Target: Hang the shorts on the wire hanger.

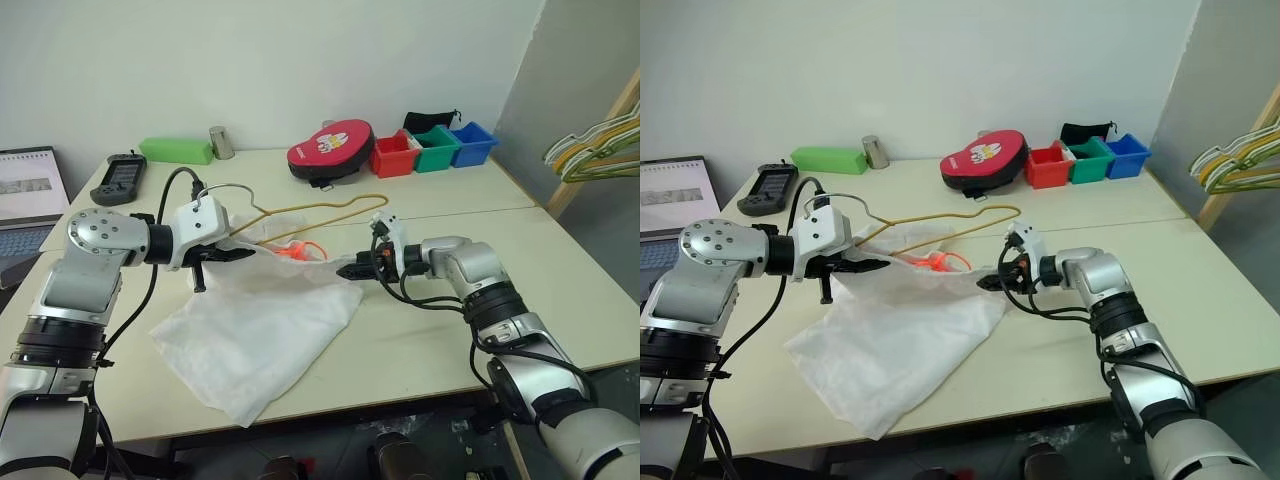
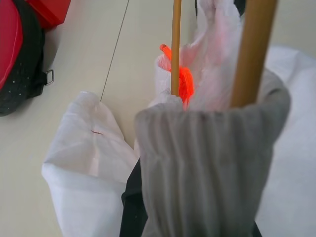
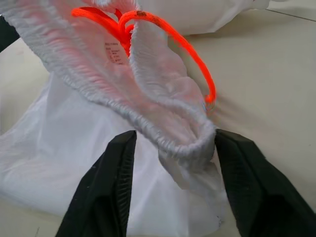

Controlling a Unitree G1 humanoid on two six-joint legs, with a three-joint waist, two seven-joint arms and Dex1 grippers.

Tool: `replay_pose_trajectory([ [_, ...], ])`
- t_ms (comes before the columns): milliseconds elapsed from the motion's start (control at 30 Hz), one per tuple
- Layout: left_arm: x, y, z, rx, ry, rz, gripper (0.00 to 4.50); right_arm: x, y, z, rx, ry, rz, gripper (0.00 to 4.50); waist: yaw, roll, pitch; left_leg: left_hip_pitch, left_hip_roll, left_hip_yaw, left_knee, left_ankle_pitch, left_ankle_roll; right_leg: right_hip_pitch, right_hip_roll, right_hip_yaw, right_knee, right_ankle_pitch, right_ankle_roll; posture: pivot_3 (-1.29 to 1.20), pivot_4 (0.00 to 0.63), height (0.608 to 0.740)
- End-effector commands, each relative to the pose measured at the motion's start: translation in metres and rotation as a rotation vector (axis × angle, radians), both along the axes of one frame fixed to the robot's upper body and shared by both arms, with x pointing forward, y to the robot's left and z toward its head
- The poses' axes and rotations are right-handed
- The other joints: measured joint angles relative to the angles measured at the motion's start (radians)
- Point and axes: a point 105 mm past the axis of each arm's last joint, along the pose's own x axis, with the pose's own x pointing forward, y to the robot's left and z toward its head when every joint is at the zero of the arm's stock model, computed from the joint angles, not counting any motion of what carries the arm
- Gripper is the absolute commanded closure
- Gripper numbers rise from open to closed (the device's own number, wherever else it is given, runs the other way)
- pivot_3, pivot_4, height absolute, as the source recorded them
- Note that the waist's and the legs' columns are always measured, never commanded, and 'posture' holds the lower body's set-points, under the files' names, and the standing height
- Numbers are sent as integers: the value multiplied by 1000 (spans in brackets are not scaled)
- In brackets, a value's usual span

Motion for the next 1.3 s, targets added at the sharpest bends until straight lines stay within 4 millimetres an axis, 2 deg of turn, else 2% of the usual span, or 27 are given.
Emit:
replay_pose_trajectory([
  [33, 1, 3, 20, -9, -76, 3, 4500, 6, 3, 19, 27, -72, -3, 2944, 0, 0, 0, 0, 0, 0, 0, 0, 0, 0, 0, 0, 0, 0, 0, -28, 6, 740],
  [267, 2, 4, 19, -9, -77, 8, 4500, 3, -2, 17, -2, -99, 8, 4440, -1, 0, -1, 0, 0, 0, 0, 0, 0, 0, 0, 0, 0, 0, 0, -31, 6, 740],
  [467, -2, 15, 10, 24, -26, 34, 4500, 5, -24, 25, -76, -230, -47, 4440, 2, 0, -1, 0, 0, 0, 0, 0, 0, 0, 0, 0, 0, 0, 0, -26, 13, 740],
  [667, -18, 32, -9, 114, 126, 28, 4500, -10, -51, 37, -150, -319, -56, 4440, 8, 0, -1, -1, 0, 0, 0, 0, 0, -1, 0, 0, -1, 0, 0, -38, 24, 740],
  [1067, -11, 41, -20, 236, 139, 23, 4500, -28, -57, 48, -198, -366, -40, 4440, 23, 0, -1, -1, 1, 2, 0, 0, 0, 0, 2, 1, -2, 0, 0, -85, 31, 740],
  [1300, -4, 38, -16, 211, 117, 21, 4500, -34, -62, 43, -223, -364, -43, 4440, 23, 0, -1, -1, 1, 3, 0, 0, 0, 0, 2, 1, -2, 0, 0, -92, 32, 740],
])
